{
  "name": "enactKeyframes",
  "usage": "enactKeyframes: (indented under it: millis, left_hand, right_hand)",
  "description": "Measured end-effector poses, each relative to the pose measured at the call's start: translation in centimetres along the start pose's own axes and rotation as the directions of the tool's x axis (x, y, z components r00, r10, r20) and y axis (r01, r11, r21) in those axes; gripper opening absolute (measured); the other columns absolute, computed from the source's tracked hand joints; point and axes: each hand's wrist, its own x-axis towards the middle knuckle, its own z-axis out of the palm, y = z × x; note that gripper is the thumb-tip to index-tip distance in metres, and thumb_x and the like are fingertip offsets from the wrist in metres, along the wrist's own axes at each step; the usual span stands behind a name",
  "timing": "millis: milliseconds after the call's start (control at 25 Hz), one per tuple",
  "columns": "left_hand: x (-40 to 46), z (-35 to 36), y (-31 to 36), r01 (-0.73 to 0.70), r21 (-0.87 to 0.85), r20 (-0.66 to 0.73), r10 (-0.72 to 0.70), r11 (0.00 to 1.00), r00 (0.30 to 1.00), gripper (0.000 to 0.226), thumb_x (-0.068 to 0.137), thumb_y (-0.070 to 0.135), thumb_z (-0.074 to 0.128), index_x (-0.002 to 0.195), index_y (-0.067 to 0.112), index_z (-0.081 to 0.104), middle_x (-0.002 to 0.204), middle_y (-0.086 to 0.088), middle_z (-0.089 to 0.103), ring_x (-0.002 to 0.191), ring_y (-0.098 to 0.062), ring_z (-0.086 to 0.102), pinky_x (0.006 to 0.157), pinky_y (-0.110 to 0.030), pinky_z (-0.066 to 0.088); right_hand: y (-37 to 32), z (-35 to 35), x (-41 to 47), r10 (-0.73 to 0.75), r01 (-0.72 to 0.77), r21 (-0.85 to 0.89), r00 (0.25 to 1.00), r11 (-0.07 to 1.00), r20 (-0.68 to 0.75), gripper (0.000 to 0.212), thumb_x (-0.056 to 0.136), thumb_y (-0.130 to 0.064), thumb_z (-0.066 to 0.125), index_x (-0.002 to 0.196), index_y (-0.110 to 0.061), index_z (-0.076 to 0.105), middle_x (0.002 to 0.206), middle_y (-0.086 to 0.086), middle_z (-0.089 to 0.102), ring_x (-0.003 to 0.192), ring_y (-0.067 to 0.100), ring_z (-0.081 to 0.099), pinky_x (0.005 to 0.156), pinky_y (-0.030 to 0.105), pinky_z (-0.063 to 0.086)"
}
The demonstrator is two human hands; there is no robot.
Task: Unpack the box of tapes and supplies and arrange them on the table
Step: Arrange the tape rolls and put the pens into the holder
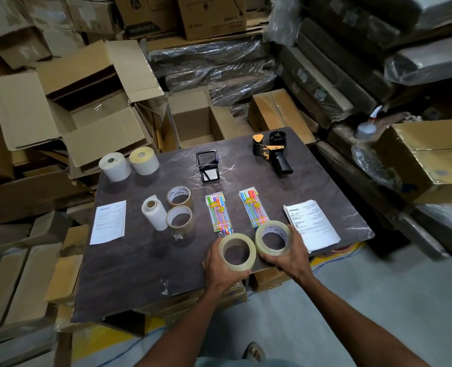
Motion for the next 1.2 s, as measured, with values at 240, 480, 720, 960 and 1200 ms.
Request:
enactKeyframes:
  millis: [240,480,720,960,1200]
  left_hand:
    - [-0.4,-1.2,0.5,-0.106,-0.099,-0.138,0.092,0.989,0.986,0.091,0.04,0.044,0.092,0.12,0.03,0.05,0.115,0.013,0.055,0.106,-0.006,0.056,0.094,-0.03,0.05]
    - [0.2,-5.3,1.3,-0.171,-0.157,-0.238,0.131,0.973,0.962,0.094,0.041,0.047,0.087,0.124,0.024,0.051,0.119,0.009,0.054,0.11,-0.008,0.056,0.098,-0.02,0.045]
    - [4.0,-10.8,4.3,-0.313,-0.143,-0.357,0.246,0.939,0.901,0.081,0.051,0.039,0.089,0.122,0.016,0.056,0.119,0.001,0.06,0.112,-0.02,0.06,0.1,-0.035,0.047]
    - [8.9,-15.5,5.6,-0.388,-0.165,-0.477,0.271,0.907,0.836,0.092,0.043,0.041,0.087,0.125,0.03,0.047,0.124,0.025,0.053,0.111,-0.016,0.058,0.097,-0.039,0.05]
    - [15.5,-17.9,5.7,-0.297,-0.253,-0.477,0.149,0.921,0.866,0.107,0.04,0.032,0.098,0.133,0.022,0.048,0.127,0.007,0.055,0.117,-0.007,0.055,0.095,-0.011,0.043]
  right_hand:
    - [-1.2,-0.3,0.2,0.036,-0.036,0.02,0.999,0.999,-0.017,0.09,0.042,-0.059,0.092,0.119,-0.038,0.05,0.114,-0.016,0.06,0.103,0.006,0.06,0.089,0.029,0.052]
    - [-5.5,-0.7,2.4,-0.086,0.086,0.097,0.996,0.992,0.0,0.085,0.048,-0.045,0.096,0.115,-0.041,0.044,0.115,-0.013,0.056,0.107,0.006,0.057,0.094,0.028,0.046]
    - [-10.4,1.7,5.5,-0.167,0.162,0.124,0.985,0.979,0.033,0.1,0.047,-0.044,0.096,0.133,-0.027,0.048,0.123,-0.009,0.056,0.114,0.011,0.057,0.099,0.033,0.049]
    - [-16.9,3.7,9.3,-0.229,0.225,0.183,0.973,0.957,0.001,0.091,0.049,-0.036,0.097,0.12,-0.046,0.041,0.117,-0.013,0.051,0.106,0.002,0.049,0.092,0.019,0.037]
    - [-20.7,5.7,15.8,-0.257,0.257,0.185,0.966,0.949,-0.025,0.09,0.049,-0.038,0.097,0.124,-0.038,0.048,0.12,-0.008,0.056,0.108,0.008,0.056,0.093,0.024,0.043]
